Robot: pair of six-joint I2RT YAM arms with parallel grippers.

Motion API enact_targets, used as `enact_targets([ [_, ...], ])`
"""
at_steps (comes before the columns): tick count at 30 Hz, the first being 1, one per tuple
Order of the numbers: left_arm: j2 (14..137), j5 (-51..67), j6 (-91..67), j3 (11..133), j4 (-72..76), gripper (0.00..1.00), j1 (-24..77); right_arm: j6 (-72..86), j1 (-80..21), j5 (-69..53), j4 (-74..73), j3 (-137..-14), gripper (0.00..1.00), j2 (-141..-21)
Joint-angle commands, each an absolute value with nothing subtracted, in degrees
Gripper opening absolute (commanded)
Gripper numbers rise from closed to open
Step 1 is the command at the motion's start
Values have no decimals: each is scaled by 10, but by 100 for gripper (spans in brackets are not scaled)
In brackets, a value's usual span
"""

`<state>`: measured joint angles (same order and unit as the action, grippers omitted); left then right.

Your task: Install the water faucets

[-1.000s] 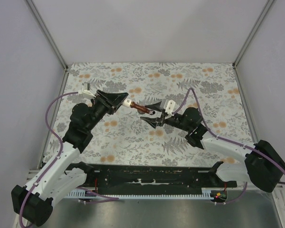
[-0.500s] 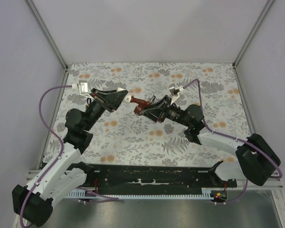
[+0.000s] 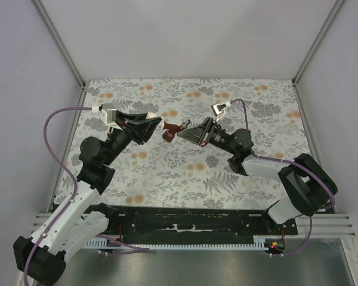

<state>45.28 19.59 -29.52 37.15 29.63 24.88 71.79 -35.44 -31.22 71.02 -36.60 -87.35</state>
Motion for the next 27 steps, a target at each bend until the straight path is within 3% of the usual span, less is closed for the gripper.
enact_targets([
  [1,431,185,-253,408,243,2,252,685,-343,-323,715,-395,31,-834],
  [6,418,117,-277,419,193,2,252,522,-338,-329,593,-386,62,-769],
  [14,432,29,-384,463,103,2,252,246,-341,-325,462,-362,92,-688],
  [20,456,21,-435,514,13,2,252,40,-344,-349,396,-384,97,-673],
  [27,475,27,-458,539,-51,2,251,-233,-387,-280,246,-435,97,-642],
])
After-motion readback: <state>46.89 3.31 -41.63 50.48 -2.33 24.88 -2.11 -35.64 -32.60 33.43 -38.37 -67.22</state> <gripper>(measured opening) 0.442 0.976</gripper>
